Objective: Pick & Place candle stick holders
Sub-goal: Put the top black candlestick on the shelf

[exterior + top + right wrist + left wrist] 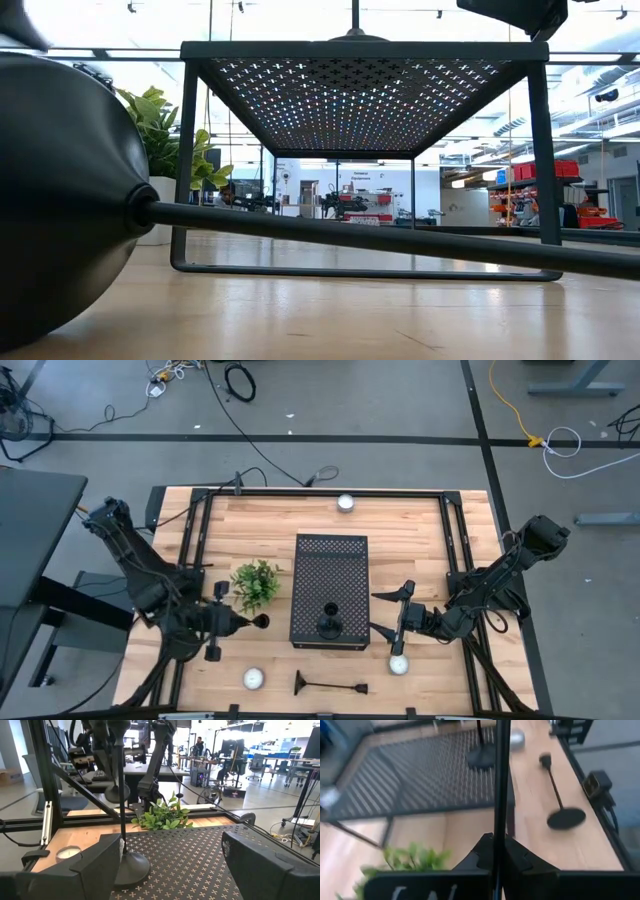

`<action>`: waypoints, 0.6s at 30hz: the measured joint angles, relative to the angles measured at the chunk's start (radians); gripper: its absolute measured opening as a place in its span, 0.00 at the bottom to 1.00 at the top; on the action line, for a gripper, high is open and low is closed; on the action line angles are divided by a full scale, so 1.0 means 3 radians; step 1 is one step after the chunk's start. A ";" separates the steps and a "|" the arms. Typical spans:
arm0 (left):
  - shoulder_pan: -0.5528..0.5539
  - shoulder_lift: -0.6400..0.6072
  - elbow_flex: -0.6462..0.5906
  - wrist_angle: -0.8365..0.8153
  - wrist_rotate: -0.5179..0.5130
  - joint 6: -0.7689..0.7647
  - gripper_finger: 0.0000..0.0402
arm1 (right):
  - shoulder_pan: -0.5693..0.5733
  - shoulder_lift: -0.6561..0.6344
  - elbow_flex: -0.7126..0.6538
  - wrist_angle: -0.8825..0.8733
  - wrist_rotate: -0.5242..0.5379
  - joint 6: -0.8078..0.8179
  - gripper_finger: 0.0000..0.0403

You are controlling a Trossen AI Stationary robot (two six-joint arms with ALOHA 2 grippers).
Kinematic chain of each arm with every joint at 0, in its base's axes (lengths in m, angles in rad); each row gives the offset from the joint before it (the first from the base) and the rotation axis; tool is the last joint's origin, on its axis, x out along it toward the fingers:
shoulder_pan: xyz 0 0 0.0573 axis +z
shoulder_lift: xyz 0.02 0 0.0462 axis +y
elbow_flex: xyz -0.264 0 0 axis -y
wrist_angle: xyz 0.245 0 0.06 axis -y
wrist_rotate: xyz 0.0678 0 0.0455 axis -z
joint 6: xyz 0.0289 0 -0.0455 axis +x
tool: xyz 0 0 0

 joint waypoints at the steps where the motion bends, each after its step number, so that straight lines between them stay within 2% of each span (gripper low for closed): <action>1: -0.0023 0.0000 0.0000 0.0066 -0.0101 0.0062 0.02 | 0.0000 0.0000 0.0000 0.0000 -0.0001 0.0000 0.84; 5: -0.0101 0.0035 0.0000 0.0203 -0.0489 0.0109 0.02 | 0.0000 0.0000 0.0000 -0.0001 -0.0001 0.0000 0.84; 11: -0.0213 0.0142 -0.0003 0.0602 -0.0870 0.0429 0.02 | 0.0000 0.0000 0.0000 -0.0001 -0.0001 -0.0010 0.84; 18: -0.0166 0.0328 -0.0003 0.1054 -0.0963 0.0776 0.02 | 0.0000 0.0000 0.0000 -0.0004 -0.0002 -0.0015 0.84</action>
